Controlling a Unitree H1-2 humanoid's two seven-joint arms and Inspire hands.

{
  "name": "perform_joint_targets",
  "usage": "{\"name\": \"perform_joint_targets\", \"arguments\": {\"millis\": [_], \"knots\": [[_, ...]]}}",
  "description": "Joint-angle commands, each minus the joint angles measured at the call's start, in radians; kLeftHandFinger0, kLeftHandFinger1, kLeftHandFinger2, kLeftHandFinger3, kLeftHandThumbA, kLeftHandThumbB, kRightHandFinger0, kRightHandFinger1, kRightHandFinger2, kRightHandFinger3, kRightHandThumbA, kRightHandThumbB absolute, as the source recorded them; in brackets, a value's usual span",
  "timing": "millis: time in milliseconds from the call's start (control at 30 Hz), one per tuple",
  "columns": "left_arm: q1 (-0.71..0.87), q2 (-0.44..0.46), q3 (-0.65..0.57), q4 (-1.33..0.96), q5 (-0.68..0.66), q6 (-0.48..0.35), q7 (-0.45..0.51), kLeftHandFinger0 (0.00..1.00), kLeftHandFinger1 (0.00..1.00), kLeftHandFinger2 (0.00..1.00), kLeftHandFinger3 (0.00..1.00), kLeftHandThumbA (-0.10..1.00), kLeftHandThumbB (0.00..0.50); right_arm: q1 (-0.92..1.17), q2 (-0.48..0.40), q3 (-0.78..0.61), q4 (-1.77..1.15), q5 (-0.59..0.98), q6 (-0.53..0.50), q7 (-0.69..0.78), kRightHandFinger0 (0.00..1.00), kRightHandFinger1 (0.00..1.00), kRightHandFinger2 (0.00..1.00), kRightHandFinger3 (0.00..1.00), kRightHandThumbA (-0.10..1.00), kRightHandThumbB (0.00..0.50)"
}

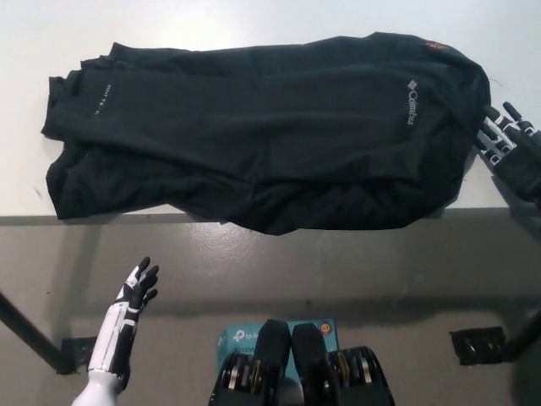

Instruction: The robot grabs the right edges of the black jacket on the table, and folds it in half

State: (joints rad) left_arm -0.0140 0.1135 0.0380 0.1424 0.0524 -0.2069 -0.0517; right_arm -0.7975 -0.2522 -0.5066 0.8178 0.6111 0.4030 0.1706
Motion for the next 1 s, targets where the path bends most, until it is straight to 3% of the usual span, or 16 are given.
{"name": "perform_joint_targets", "arguments": {"millis": [0, 400, 833, 967], "knots": [[-0.018, 0.014, 0.014, -0.034, -0.002, -0.04, 0.016, 1.0, 1.0, 1.0, 1.0, 1.0, 0.5, -0.062, -0.012, -0.016, -0.019, 0.047, 0.004, 0.044, 1.0, 1.0, 1.0, 1.0, 1.0, 0.362], [-0.037, 0.012, 0.017, -0.046, 0.0, -0.02, 0.009, 1.0, 1.0, 1.0, 1.0, 1.0, 0.5, -0.083, -0.019, 0.014, -0.023, 0.053, 0.06, 0.068, 1.0, 1.0, 1.0, 1.0, 1.0, 0.412], [-0.052, 0.017, 0.021, -0.041, -0.009, -0.021, 0.003, 1.0, 1.0, 1.0, 1.0, 1.0, 0.5, -0.121, -0.062, 0.245, 0.109, 0.077, 0.067, 0.163, 1.0, 1.0, 1.0, 1.0, 1.0, 0.471], [-0.054, 0.017, 0.023, -0.048, -0.027, -0.015, -0.007, 1.0, 1.0, 1.0, 1.0, 1.0, 0.5, -0.146, -0.059, 0.304, 0.151, 0.063, 0.067, 0.173, 1.0, 1.0, 1.0, 1.0, 1.0, 0.455]]}}
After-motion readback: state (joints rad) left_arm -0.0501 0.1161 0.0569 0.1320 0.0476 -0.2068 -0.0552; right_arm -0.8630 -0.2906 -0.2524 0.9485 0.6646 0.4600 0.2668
